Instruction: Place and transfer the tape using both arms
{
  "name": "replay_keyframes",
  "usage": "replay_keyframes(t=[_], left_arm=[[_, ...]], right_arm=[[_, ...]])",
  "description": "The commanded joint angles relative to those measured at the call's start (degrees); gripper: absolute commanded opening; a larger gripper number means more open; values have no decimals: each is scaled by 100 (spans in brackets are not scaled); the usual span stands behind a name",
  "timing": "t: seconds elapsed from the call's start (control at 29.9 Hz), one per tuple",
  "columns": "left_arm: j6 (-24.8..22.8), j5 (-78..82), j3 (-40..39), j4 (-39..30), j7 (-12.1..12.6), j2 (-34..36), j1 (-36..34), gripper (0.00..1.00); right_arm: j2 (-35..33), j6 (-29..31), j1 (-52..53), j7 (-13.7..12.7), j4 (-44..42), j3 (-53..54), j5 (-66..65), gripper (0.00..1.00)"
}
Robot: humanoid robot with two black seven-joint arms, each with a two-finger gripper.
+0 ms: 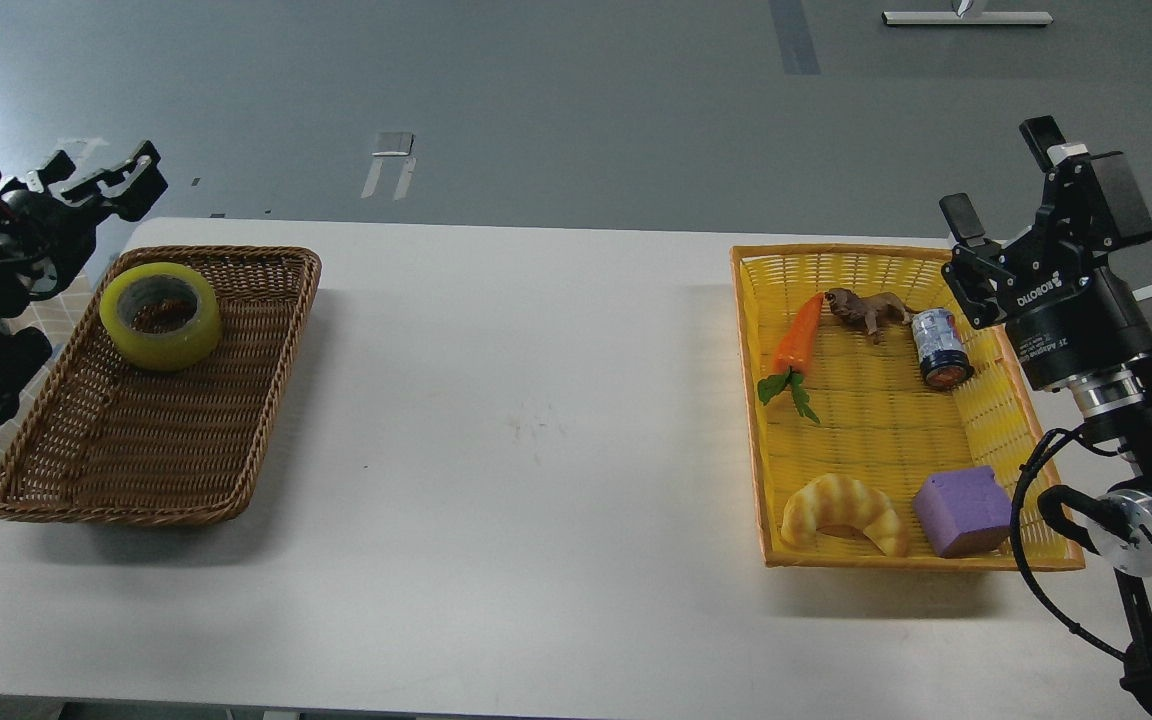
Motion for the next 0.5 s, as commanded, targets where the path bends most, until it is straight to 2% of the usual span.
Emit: replay_keyframes(t=[0.0, 0.03, 0.2, 0.33, 0.47], left_arm=[[-1554, -1279, -41, -3, 0, -107, -557, 97], [-2064, -1772, -41, -3, 0, -185, -742, 97], [-2973, -2532, -67, -20, 0, -493, -1103, 97], [-3194, -2568, -129, -170, 0, -775, -1157, 98], [-3221, -2568, -637, -1001, 0, -986, -1157, 98]], right_arm=[[-12, 0, 12, 0, 17, 14, 6, 99], [-12, 0, 20, 0, 26, 15, -3, 99], [5, 0, 99, -9, 44, 15, -3, 99], [14, 0, 240, -26, 35, 15, -3, 99], [49, -9, 451, -61, 26, -12, -3, 99]])
